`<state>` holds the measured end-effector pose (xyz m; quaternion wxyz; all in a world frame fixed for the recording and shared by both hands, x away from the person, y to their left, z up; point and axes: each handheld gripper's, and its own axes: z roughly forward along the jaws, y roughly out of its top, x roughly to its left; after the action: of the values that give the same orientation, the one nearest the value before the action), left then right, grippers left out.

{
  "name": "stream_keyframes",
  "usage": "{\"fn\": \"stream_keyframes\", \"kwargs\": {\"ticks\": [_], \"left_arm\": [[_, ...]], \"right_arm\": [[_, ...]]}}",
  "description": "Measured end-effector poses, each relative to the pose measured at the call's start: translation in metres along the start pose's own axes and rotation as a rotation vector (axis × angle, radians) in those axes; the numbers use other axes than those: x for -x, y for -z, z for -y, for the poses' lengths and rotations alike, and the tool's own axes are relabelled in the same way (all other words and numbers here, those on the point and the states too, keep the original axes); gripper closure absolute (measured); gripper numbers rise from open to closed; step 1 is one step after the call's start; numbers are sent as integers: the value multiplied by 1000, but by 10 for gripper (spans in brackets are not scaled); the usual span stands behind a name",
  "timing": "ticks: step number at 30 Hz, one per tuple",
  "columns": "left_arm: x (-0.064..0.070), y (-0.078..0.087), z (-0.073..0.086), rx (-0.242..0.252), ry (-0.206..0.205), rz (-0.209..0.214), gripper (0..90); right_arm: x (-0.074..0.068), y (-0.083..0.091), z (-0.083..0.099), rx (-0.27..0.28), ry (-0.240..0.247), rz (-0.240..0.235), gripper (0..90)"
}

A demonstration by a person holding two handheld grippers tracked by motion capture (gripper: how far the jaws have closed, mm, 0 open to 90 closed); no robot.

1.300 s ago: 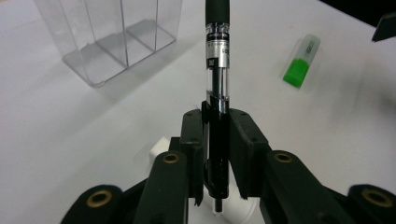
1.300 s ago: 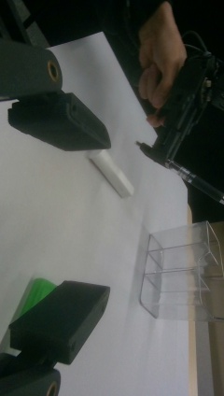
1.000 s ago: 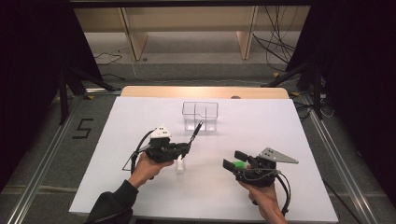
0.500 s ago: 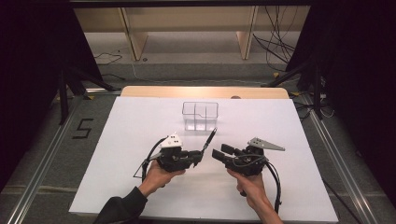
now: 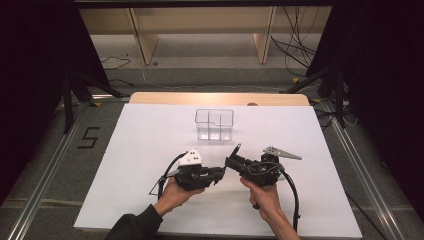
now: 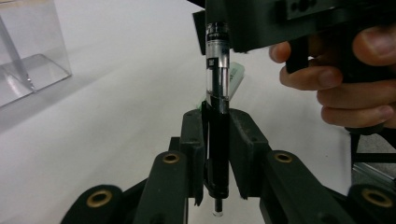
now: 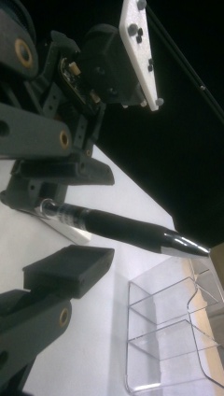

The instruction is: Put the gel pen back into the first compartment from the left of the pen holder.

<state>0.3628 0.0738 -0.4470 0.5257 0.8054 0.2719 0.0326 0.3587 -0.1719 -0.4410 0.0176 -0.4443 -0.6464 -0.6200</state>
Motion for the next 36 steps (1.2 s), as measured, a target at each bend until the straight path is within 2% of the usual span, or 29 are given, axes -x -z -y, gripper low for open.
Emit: {"fn": "stream_keyframes", "kwargs": {"ticks": [11, 12, 15, 18, 19, 20, 21, 22, 24, 25, 26, 27, 28, 29, 33, 36], "left_arm": [[5, -1, 1, 15, -25, 13, 762], [5, -1, 1, 14, -24, 17, 761], [4, -2, 2, 30, -37, 32, 759], [2, -3, 4, 59, -42, 53, 747], [3, -2, 3, 66, -49, 52, 728], [4, -1, 1, 76, -44, 73, 610], [4, -1, 1, 76, -44, 73, 516], [5, 0, -1, 78, -49, 83, 448], [7, 3, -4, 72, -66, 63, 343], [7, 4, -6, 59, -66, 41, 343], [3, 8, -8, 47, -51, 21, 269], [3, 8, -8, 47, -51, 21, 246], [-1, 11, -9, 36, -49, -3, 225], [-4, 13, -9, 29, -52, -33, 209], [-13, 21, -3, 41, -24, -57, 199], [-23, 32, 8, 39, 3, -103, 186]], "right_arm": [[-1, -1, 2, 10, -10, -10, 724], [-1, 0, 2, 22, -4, -2, 769], [-1, 1, 1, 27, -19, -23, 790], [-2, 3, 0, 34, -4, -25, 796], [-3, 4, 0, 38, -3, -30, 796], [-3, 5, -1, 42, -3, -27, 796], [-3, 5, -1, 42, -3, -27, 796], [-4, 8, -4, 56, 10, -22, 796], [-4, 12, -6, 64, 28, -4, 796], [-4, 12, -6, 64, 28, -4, 796], [-3, 15, -9, 75, 45, 11, 796], [-2, 16, -10, 80, 48, 15, 796], [-1, 18, -11, 83, 44, 21, 796], [-1, 19, -12, 87, 48, 24, 796], [3, 24, -20, 104, 83, 59, 796], [4, 26, -25, 114, 97, 80, 796]]}}
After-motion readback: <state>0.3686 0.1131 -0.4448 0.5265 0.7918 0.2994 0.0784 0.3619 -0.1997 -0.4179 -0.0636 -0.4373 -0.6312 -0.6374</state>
